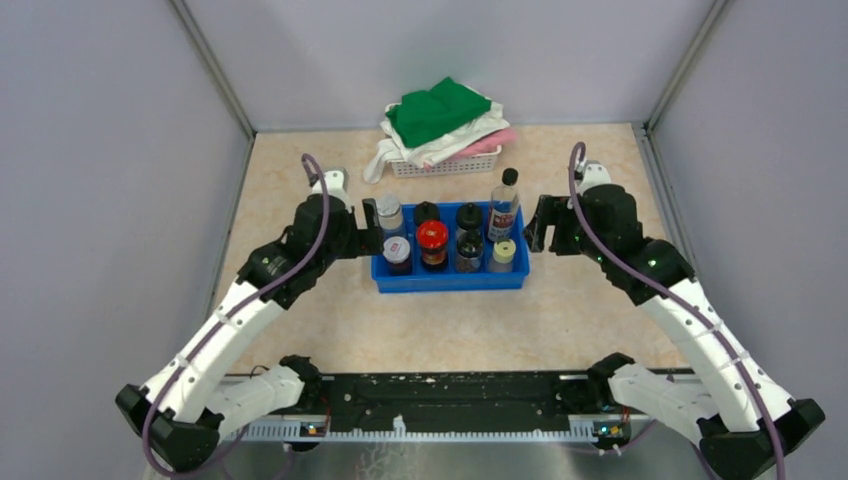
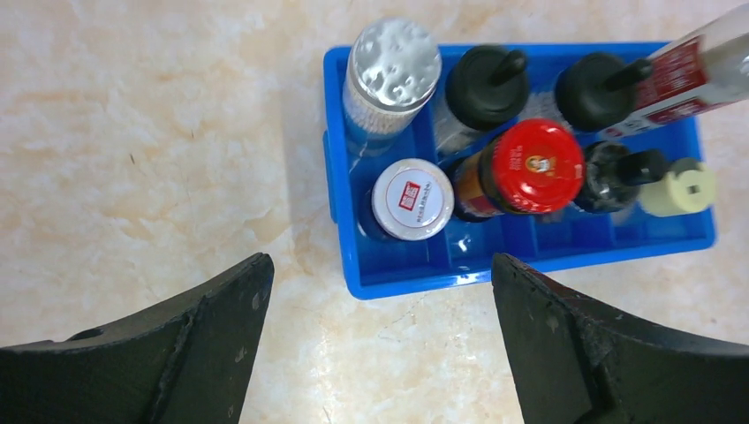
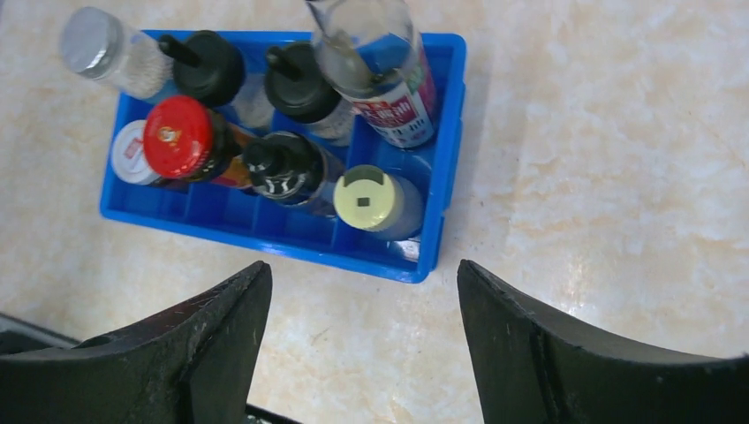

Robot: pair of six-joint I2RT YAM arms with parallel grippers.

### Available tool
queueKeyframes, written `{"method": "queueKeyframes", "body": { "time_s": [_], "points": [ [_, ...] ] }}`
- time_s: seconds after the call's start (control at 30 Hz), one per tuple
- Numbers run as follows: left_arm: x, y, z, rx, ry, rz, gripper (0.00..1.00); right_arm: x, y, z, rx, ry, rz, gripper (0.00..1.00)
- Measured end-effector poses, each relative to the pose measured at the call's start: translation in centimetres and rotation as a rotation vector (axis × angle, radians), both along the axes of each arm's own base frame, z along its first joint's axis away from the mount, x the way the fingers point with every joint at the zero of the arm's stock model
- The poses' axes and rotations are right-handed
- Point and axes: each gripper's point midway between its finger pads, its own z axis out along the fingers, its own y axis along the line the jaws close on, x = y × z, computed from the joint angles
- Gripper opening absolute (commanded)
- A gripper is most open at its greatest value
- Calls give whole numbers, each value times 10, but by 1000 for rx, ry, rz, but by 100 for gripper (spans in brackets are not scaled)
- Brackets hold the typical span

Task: Organize the condiment bottles
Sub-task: Reset both arms

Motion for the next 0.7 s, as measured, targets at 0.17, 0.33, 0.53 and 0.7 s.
{"method": "queueKeyframes", "body": {
  "time_s": [0.17,0.33,0.53,0.7],
  "points": [
    [-13,8,54,-38,-112,-31,99,-7,6,36,4,-38,81,79],
    [-23,17,87,-47,-207,-55,99,-13,1,52,-27,-83,113,81],
    [-17,17,78,10,-197,-72,99,-10,-5,48,-65,-97,102,81],
    [-8,13,56,62,-155,-79,99,-2,-5,39,-92,-88,96,81]
  ]
}}
